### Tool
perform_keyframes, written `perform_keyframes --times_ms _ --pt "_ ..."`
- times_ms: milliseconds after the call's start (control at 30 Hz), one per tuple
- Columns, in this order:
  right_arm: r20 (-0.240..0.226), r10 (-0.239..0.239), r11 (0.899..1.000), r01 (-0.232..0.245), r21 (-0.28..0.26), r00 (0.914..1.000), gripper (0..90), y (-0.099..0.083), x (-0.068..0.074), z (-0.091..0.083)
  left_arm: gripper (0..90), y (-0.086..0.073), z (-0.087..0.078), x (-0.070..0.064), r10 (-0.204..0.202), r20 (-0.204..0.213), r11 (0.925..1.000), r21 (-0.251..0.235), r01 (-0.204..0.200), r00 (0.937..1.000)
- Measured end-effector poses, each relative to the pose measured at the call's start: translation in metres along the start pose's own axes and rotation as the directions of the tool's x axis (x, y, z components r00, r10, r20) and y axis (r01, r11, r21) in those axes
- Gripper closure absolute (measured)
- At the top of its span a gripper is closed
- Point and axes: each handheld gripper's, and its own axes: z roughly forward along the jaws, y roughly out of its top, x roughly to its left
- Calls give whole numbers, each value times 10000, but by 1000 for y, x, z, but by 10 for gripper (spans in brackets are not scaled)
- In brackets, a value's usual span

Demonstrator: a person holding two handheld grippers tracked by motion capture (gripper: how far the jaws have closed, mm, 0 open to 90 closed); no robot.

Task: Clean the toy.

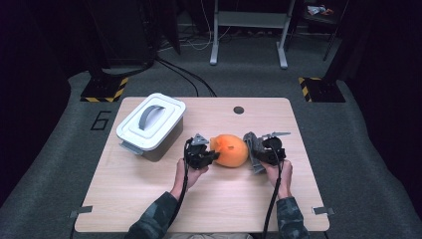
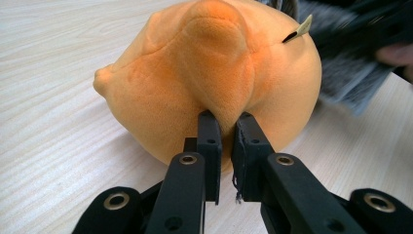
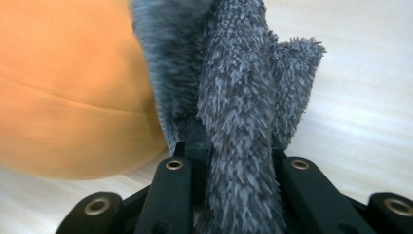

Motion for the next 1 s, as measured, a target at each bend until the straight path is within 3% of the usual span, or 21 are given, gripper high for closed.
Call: perform_keyframes --times_ms 100,133,200,233,267,300,433,500,667,800,933,1000 --pt "-61 -180 9995 178 -248 9998 742 6 6 -12 828 0 0 0 -2 0 10000 -9 2 10000" --pt "-166 -553 9966 542 -616 9983 742 14 17 -26 828 0 0 0 4 -7 10000 -13 -4 10000" --pt "-240 -743 9948 724 -714 9969 742 16 21 -29 828 0 0 0 13 -14 10000 -26 -13 10000" --pt "-399 -1223 9885 1181 -945 9917 742 24 36 -38 828 0 1 -1 39 -31 10000 -61 -39 10000" --pt "-399 -1223 9885 1181 -945 9917 742 24 36 -38 828 0 1 -1 39 -31 10000 -61 -39 10000" --pt "-693 -1557 9830 1476 -1095 9854 742 30 51 -41 828 1 0 -1 70 -18 10000 -33 -70 10000" --pt "-844 -2128 9736 2040 -1022 9735 742 37 73 -36 828 0 0 -1 64 -46 10000 -4 -64 10000" --pt "-681 -2125 9750 2068 -815 9748 742 38 77 -29 828 0 0 0 -9 -76 10000 -15 9 10000" --pt "-702 -1790 9815 1733 -811 9813 743 32 63 -26 828 -1 1 0 1 -22 10000 -17 -1 10000" --pt "-558 -1278 9904 1244 -607 9902 743 24 44 -23 828 0 1 -1 -28 -2 10000 -77 28 10000" --pt "-407 -1034 9938 1015 -449 9938 743 18 32 -18 828 0 2 0 23 -4 10000 -54 -23 10000" --pt "-290 -665 9977 662 -135 9974 742 10 19 -9 827 0 2 0 26 -18 10000 -63 -26 10000"
